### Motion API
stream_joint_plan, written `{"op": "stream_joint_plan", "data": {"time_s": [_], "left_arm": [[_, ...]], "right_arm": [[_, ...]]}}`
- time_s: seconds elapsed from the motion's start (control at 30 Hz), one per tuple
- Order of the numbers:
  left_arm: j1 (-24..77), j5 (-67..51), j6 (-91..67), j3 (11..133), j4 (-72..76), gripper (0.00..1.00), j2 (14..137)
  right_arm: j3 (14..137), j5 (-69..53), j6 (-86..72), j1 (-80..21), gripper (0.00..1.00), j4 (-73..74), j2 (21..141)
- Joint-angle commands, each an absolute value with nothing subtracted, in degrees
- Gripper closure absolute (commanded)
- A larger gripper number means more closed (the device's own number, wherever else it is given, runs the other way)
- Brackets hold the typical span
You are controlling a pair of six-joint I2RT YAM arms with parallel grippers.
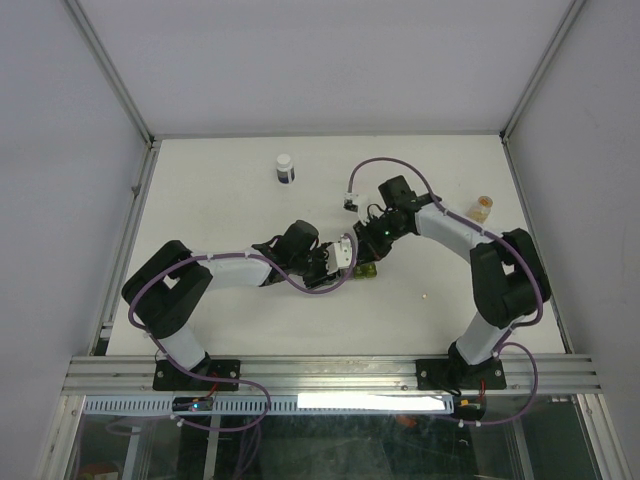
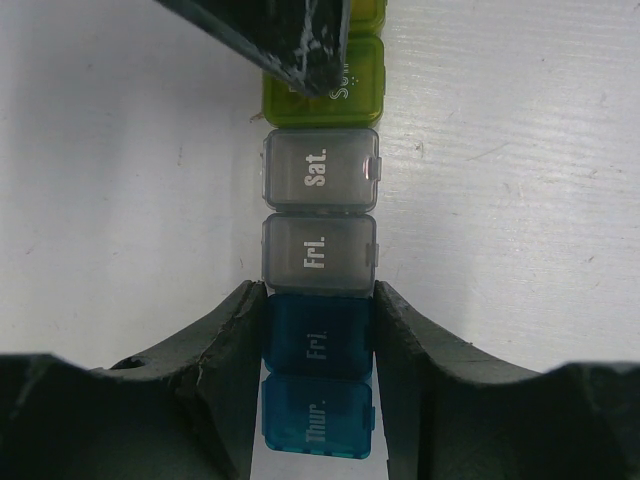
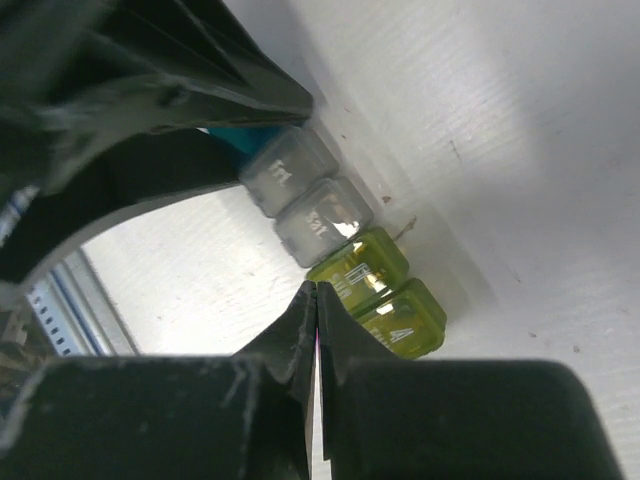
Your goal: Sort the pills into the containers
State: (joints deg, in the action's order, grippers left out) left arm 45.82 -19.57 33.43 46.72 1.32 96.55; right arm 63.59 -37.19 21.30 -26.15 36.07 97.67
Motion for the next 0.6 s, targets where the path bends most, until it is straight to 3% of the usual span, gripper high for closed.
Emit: {"op": "stream_joint_plan", "data": {"time_s": [0.0,0.1,0.37,0.5,0.57], "left_arm": [[46.6,-21.7,32.5,47.1,2.2,0.73,96.9],[46.6,-21.9,32.4,46.9,2.5,0.74,96.9],[46.6,-22.1,32.3,46.5,3.0,0.73,97.0],[46.7,-22.0,32.3,46.5,3.1,0.73,97.2],[46.6,-21.9,32.3,46.6,3.2,0.73,97.3]], "right_arm": [[63.1,-27.6,20.9,-26.0,1.0,34.4,106.0],[63.9,-28.9,21.0,-24.8,1.0,34.4,105.3],[64.1,-46.3,25.5,-24.6,1.0,35.4,92.9],[63.2,-45.5,26.1,-25.7,1.0,35.7,92.8],[62.3,-39.5,25.1,-26.1,1.0,35.1,95.5]]}}
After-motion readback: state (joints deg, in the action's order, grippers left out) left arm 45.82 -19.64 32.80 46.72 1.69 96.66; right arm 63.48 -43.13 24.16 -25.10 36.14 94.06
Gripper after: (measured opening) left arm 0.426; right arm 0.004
